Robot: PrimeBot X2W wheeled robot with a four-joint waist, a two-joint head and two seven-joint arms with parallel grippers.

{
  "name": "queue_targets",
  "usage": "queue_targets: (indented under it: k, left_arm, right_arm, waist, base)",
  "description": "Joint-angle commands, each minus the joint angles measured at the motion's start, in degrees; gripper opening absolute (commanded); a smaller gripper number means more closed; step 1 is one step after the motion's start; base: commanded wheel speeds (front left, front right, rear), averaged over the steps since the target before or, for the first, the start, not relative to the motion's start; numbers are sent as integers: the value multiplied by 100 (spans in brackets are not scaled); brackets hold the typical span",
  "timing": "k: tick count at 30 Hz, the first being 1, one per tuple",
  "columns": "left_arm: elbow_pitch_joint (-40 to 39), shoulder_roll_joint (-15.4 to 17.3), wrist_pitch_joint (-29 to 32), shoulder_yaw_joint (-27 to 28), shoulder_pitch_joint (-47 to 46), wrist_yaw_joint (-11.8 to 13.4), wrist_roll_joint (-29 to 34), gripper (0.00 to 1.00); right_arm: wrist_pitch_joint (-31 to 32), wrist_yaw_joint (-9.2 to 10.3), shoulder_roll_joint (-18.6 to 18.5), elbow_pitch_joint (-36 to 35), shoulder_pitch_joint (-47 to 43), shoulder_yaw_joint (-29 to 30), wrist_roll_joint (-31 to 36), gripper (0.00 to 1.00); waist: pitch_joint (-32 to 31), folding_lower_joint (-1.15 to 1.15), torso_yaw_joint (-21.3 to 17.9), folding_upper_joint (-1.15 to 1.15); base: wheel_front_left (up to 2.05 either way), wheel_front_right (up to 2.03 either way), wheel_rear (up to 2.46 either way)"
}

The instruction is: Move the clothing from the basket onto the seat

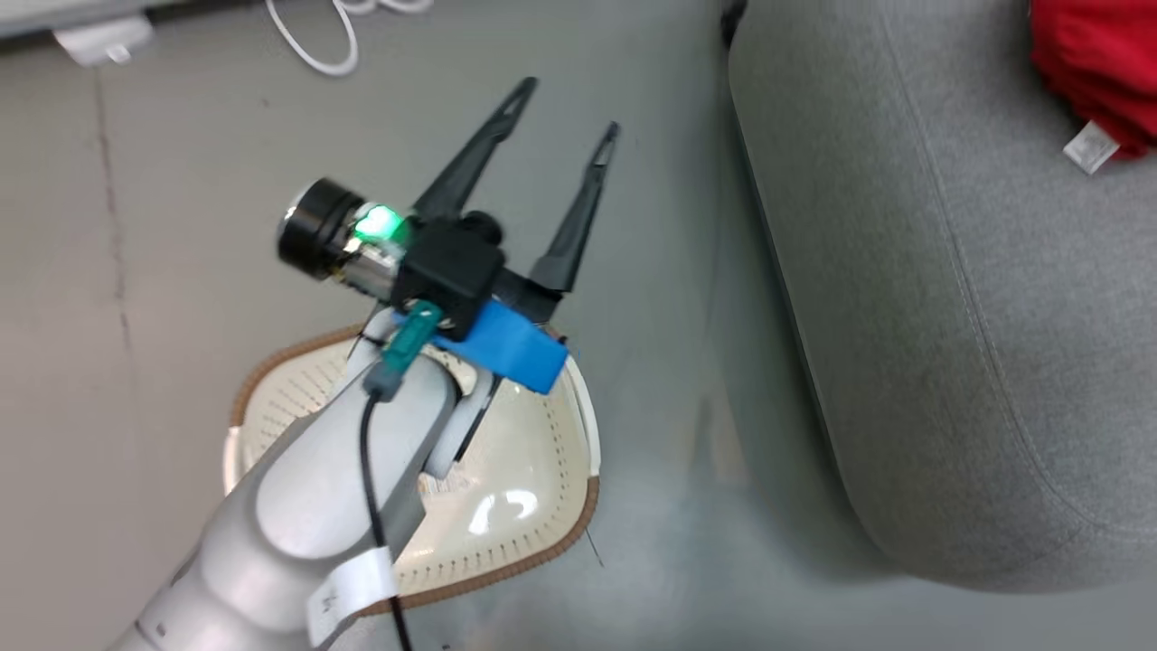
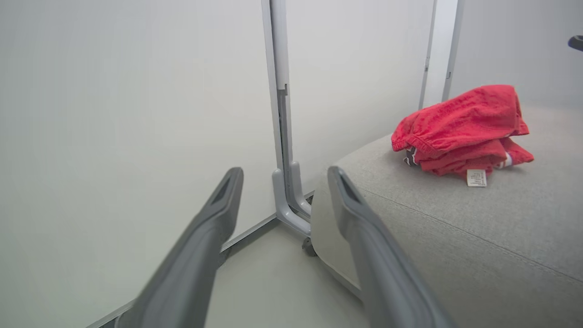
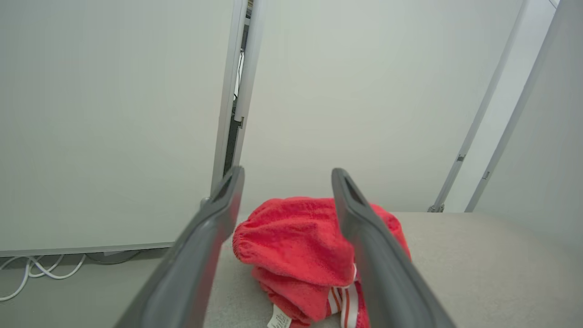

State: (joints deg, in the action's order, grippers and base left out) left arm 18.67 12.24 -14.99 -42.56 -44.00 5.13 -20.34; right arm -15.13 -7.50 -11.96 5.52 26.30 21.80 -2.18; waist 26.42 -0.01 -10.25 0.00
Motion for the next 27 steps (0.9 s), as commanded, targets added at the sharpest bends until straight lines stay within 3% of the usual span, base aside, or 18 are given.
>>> queue_targets:
  k: [1,6,13,27]
  left_arm:
    - [-69,46,-24,168,225,58,-29,100]
    - [-256,99,-25,753,808,128,17,100]
    - [-387,69,-26,1578,1666,-29,233,100]
    - [-528,-241,-22,2707,2908,-370,657,100]
  right_arm:
    - [-2,1,90,-119,-174,-162,-34,100]
    - [-2,1,265,-346,-494,-837,-109,100]
    - [-2,1,470,-380,-824,-1581,-148,100]
    - [-2,1,672,-78,-1657,-1806,-227,100]
  waist:
    - [-395,1,208,0]
    - [-836,1,394,0]
    - [-1398,1,698,0]
    - [-2040,1,1073,0]
  base:
    - [0,0,0]
    - [0,0,0]
    - [0,0,0]
    - [0,0,0]
